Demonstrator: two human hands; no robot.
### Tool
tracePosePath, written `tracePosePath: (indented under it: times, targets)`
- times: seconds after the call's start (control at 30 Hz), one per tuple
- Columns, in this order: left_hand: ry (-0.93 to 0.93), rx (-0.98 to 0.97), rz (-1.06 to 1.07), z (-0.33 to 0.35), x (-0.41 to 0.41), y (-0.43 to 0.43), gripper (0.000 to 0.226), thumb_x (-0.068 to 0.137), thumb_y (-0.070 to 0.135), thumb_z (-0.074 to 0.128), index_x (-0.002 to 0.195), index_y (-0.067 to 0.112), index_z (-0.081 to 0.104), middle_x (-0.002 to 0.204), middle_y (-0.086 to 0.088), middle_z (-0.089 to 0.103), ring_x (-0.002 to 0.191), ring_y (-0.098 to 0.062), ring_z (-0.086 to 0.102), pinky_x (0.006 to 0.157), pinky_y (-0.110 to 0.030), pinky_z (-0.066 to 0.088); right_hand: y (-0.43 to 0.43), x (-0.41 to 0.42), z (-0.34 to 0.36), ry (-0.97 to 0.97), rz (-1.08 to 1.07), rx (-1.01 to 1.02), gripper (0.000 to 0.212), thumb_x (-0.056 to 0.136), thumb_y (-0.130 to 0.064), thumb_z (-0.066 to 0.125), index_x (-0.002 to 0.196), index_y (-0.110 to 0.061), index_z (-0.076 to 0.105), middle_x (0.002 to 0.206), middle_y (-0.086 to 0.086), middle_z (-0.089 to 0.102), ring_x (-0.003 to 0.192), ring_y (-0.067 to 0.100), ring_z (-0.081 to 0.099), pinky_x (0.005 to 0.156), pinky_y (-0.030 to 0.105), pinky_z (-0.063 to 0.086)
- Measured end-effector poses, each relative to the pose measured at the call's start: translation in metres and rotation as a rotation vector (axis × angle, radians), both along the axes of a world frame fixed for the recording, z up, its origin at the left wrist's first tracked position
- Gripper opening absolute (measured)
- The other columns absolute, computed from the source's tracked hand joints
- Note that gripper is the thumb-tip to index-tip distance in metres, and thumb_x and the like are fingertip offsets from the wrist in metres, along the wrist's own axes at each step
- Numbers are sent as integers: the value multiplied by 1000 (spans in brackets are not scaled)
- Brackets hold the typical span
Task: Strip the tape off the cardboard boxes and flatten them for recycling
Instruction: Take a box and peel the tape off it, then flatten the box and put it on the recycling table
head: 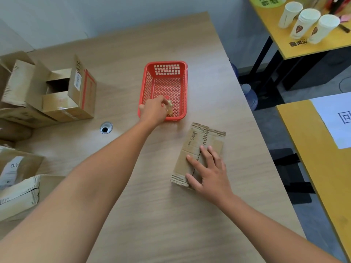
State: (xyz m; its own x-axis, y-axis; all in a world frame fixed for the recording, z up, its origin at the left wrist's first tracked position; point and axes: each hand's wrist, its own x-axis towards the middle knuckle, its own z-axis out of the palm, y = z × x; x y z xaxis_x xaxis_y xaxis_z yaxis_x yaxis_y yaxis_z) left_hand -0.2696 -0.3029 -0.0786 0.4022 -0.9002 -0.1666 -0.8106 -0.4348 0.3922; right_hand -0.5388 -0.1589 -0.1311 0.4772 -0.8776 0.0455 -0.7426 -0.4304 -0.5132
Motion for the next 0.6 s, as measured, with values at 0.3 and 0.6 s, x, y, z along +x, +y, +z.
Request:
tracePosePath:
  times: [0.3,0.6]
  targets:
    - [273,-256,-145,-1,-51,148,32,92,7,59,122,14,67,126,-5,63,122,-26,54,107,-45,41,7,-5,0,-44,-58,154,79,90,-64,58,158,-33,34,167,2,9,157,21,-2,127,45,13]
    - [650,-6,122,-25,-80,330,67,94,34,70,153,25,38,133,4,59,101,-1,64,91,-26,53,111,-2,4,-96,-23,210,78,96,-39,66,159,-13,31,167,4,1,157,21,1,125,35,15]
